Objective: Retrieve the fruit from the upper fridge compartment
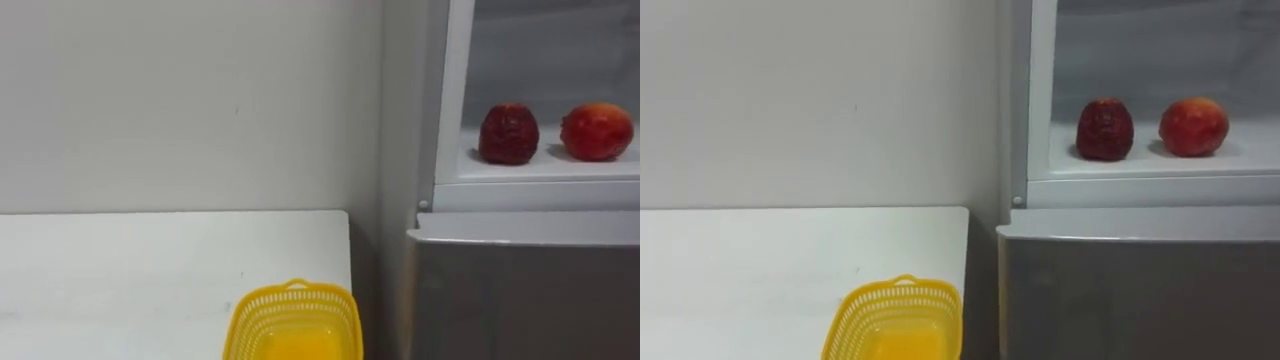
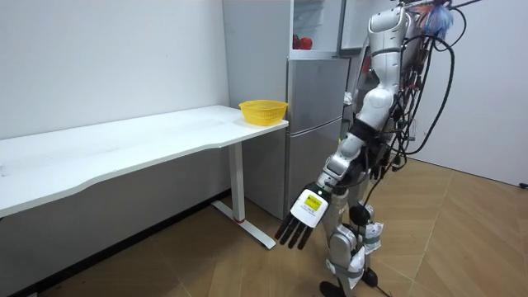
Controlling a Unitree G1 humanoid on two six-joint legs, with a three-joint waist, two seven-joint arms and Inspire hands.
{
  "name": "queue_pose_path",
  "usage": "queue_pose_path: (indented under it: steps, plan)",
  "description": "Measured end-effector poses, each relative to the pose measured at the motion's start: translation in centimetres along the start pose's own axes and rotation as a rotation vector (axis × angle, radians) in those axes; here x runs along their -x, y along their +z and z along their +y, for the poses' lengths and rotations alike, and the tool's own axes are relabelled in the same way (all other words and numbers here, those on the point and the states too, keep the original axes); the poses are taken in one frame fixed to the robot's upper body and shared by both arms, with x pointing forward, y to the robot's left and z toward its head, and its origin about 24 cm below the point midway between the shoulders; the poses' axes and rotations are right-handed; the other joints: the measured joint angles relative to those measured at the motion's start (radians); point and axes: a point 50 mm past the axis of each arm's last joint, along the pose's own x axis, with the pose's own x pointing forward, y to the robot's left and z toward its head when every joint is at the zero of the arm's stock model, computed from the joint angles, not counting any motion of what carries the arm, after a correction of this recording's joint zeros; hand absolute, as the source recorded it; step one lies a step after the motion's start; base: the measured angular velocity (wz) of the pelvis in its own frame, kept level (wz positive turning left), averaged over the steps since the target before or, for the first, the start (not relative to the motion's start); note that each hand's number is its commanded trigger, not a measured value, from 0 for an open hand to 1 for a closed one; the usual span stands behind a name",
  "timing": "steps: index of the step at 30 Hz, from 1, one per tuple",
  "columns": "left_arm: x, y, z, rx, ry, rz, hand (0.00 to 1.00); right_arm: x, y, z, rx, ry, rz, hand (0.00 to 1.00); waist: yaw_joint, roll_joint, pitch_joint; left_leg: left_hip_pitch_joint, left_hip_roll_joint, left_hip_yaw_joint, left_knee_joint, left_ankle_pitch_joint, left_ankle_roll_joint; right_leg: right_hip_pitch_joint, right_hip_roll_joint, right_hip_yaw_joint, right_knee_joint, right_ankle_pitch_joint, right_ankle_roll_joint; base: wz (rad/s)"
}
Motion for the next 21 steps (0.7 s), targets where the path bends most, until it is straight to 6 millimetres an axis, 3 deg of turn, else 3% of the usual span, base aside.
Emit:
queue_pose_path:
  steps: [5, 7, 11, 13, 14, 17, 18, 21]
  plan:
    - [0.0, 1.6, -2.2, -0.111, -0.102, -0.056, 0.0, 0.1, 2.7, -0.1, -0.025, -0.082, -0.109, 0.0, -0.009, -0.02, 0.0035, -0.006, 0.004, 0.032, -0.003, 0.0, 0.0, -0.02, 0.004, 0.034, 0.003, 0.001, 0.001, -0.18]
    - [0.1, 1.7, -2.6, -0.125, -0.137, -0.061, 0.0, 0.3, 4.3, -0.3, -0.075, -0.119, -0.194, 0.0, -0.024, -0.02, 0.0033, -0.006, 0.01, 0.046, -0.013, 0.0, 0.0, -0.032, 0.008, 0.039, -0.001, 0.005, 0.002, -0.15]
    - [0.1, 2.1, -2.9, -0.154, -0.163, -0.085, 0.0, 0.9, 5.7, 0.5, -0.184, -0.131, -0.286, 0.0, -0.029, -0.018, 0.0022, -0.009, 0.014, 0.064, -0.017, 0.0, 0.0, -0.039, 0.014, 0.048, -0.003, 0.008, 0.0, -0.13]
    - [0.2, 2.0, -3.3, -0.165, -0.182, -0.096, 0.0, 1.9, 7.2, 0.6, -0.213, -0.164, -0.393, 0.0, -0.033, -0.014, -0.0024, -0.02, 0.016, 0.075, -0.017, 0.0, 0.0, -0.053, 0.017, 0.064, 0.001, 0.008, -0.001, -0.15]
    - [0.3, 1.9, -3.3, -0.163, -0.184, -0.1, 0.0, 2.3, 7.8, 0.4, -0.213, -0.179, -0.432, 0.0, -0.033, -0.009, -0.0011, -0.022, 0.016, 0.076, -0.017, 0.0, 0.0, -0.055, 0.017, 0.066, 0.001, 0.009, -0.001, -0.13]
    - [0.4, 1.4, -3.2, -0.158, -0.185, -0.103, 0.0, 5.7, 11.1, -1.2, -0.207, -0.287, -0.687, 0.0, -0.051, 0.013, 0.0009, -0.022, 0.016, 0.09, -0.017, 0.0, 0.0, -0.067, 0.017, 0.081, 0.002, 0.009, 0.0, -0.15]
    - [0.4, 1.4, -3.1, -0.155, -0.18, -0.114, 0.0, 7.8, 12.5, -2.0, -0.218, -0.342, -0.812, 0.0, -0.055, 0.017, 0.0017, -0.025, 0.015, 0.102, -0.017, 0.0, 0.0, -0.075, 0.018, 0.087, 0.005, 0.009, 0.0, -0.13]
    - [0.4, 1.0, -2.9, -0.156, -0.173, -0.119, 0.0, 12.4, 15.4, -3.2, -0.252, -0.464, -1.081, 0.0, -0.065, 0.01, 0.0011, -0.033, 0.015, 0.114, -0.016, 0.0, -0.001, -0.091, 0.021, 0.094, 0.014, 0.009, -0.001, -0.11]
